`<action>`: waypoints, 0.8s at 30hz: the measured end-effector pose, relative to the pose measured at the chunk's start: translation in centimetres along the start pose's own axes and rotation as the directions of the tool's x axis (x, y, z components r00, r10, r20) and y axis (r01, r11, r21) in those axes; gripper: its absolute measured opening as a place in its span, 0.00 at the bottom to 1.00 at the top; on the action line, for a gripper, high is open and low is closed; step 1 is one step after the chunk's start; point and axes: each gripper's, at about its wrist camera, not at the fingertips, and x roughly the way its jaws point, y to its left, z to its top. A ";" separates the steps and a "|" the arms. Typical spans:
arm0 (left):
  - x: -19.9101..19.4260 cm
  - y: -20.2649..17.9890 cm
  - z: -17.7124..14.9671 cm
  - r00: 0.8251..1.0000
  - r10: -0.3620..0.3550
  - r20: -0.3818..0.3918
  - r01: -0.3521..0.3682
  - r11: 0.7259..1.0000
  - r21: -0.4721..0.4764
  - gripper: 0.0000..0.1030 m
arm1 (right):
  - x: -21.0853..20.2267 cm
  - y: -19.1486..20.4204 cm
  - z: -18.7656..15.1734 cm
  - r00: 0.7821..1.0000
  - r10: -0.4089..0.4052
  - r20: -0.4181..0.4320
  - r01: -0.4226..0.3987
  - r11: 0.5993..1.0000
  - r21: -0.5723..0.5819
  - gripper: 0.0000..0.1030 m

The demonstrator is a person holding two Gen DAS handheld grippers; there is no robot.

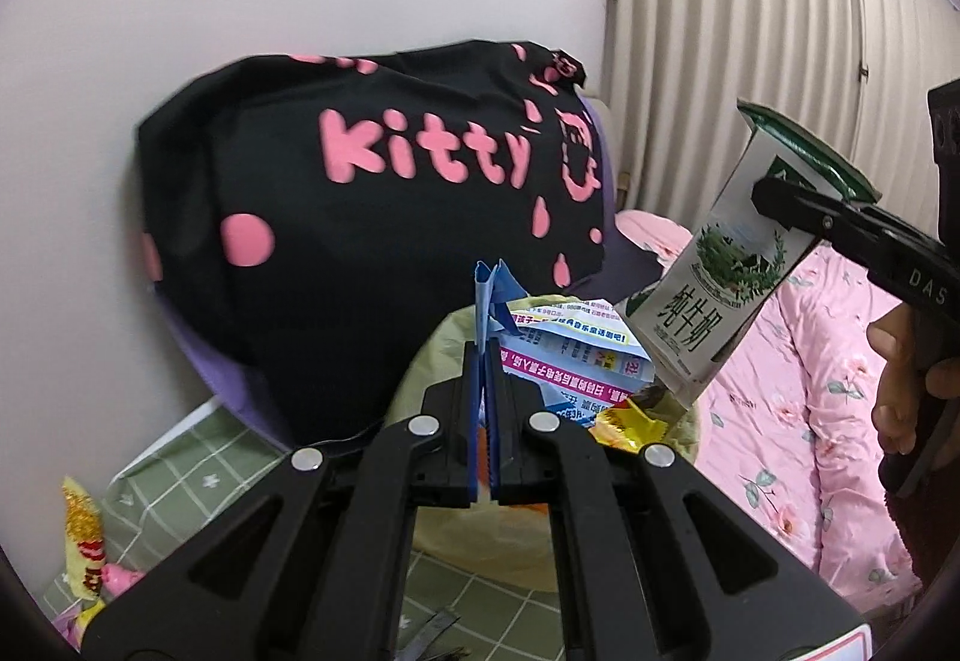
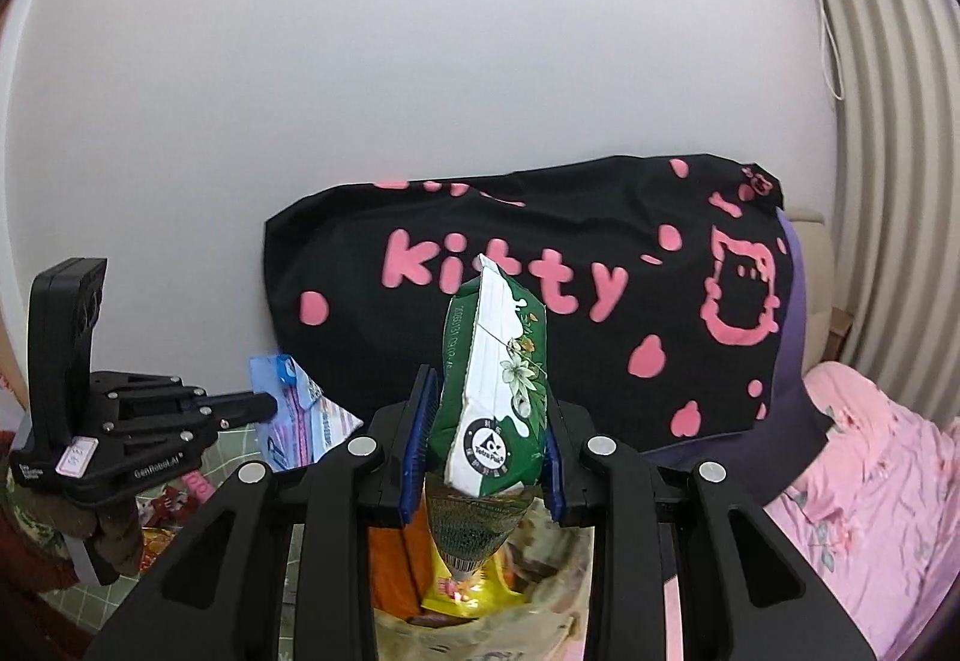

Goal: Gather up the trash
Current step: 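Lift both items over the yellow trash bag and lower them inside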

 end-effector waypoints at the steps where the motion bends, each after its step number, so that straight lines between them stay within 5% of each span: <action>1: 0.4 -0.3 0.0 1.000 -0.005 -0.006 0.005 1.000 0.001 0.02 | 0.1 -0.4 -0.1 1.000 -0.004 -0.005 0.004 1.000 0.005 0.28; 16: 10.6 -1.6 -2.4 0.974 -0.011 -0.226 0.009 1.000 -0.010 0.02 | 6.9 -2.7 -4.6 0.978 0.026 -0.209 -0.021 0.999 0.029 0.28; 24: 12.5 -0.6 -3.3 0.965 -0.011 -0.261 0.004 1.000 -0.031 0.02 | 11.3 -3.3 -7.0 0.955 0.060 -0.291 -0.045 0.997 0.057 0.28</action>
